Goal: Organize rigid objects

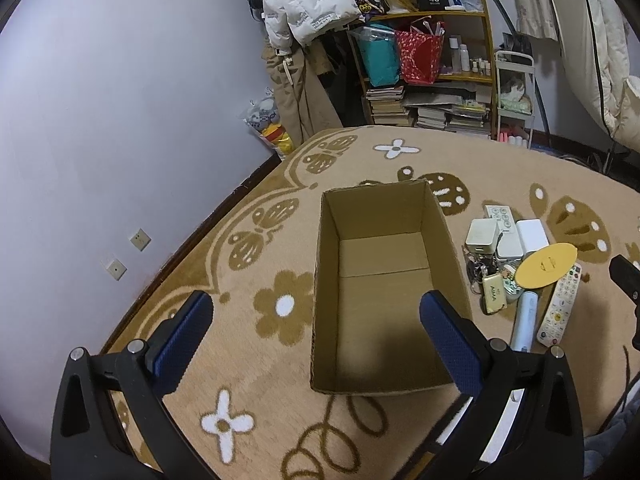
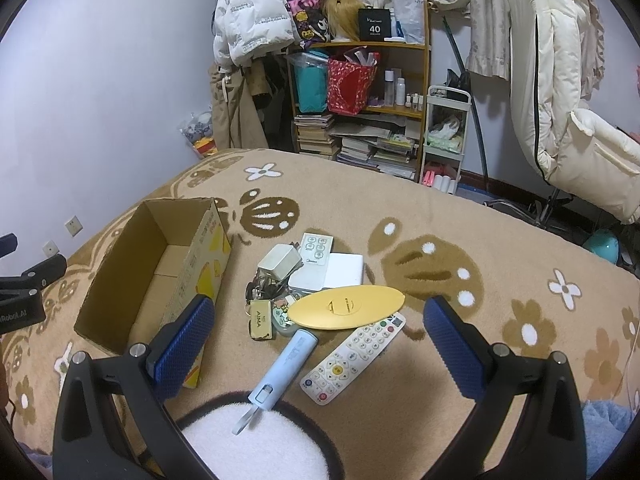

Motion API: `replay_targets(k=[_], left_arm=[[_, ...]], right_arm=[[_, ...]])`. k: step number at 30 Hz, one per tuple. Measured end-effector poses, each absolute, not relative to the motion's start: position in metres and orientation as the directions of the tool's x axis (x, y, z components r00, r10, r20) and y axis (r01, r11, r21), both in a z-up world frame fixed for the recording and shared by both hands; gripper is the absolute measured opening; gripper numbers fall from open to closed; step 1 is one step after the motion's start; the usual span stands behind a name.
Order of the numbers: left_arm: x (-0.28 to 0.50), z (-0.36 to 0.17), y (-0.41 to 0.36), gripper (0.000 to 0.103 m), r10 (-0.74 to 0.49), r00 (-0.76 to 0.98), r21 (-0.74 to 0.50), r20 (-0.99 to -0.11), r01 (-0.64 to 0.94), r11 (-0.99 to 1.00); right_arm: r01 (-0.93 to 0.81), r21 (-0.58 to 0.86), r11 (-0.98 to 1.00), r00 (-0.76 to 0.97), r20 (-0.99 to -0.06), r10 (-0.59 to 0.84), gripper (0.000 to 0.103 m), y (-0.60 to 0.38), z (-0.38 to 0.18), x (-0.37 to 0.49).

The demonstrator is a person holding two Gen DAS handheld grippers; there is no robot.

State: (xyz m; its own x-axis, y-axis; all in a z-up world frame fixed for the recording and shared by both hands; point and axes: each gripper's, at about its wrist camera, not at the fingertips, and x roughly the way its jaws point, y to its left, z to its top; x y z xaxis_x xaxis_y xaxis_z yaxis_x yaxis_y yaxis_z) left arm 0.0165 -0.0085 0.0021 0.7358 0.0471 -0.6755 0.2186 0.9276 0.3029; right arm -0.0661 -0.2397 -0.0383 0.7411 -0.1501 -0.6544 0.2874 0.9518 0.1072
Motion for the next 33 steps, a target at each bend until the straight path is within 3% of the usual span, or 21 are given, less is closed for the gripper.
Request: replay_targets(k=[7, 25, 30, 32, 33], left_arm=[[0.037, -0.004, -0.011, 0.102, 0.050, 0.730, 0.316, -0.682, 0.232, 0.920], [0.096, -0.056, 0.010, 0.102, 0.027, 0.569, 0.185, -0.822, 0.221, 0.958], [0.105, -0.073, 0.021, 0.089, 0.049, 0.505, 0.168, -0.862, 0.193, 0.967], [0.108, -0.082, 0.027, 0.070, 0.036, 0.463, 0.138, -0.886, 0.189, 0.972], [0.111, -0.087, 0.031, 0.065, 0.033, 0.433, 0.123, -0.901, 0.181, 0.976]], right_arm=[[0.298, 0.107, 0.949, 0.717, -0.681, -0.148, 0.103, -0.251, -0.049, -0.051], [0.315, 0.065, 0.947, 0.573, -0.808, -0.136, 0.103, -0.266, -0.114, 0.004], [0.341, 0.026, 0.940, 0.518, -0.839, -0.165, 0.103, -0.277, -0.136, 0.013], [0.355, 0.007, 0.935, 0.495, -0.850, -0.182, 0.103, -0.282, -0.144, 0.014], [0.359, -0.003, 0.933, 0.485, -0.854, -0.189, 0.103, -0.284, -0.148, 0.014]])
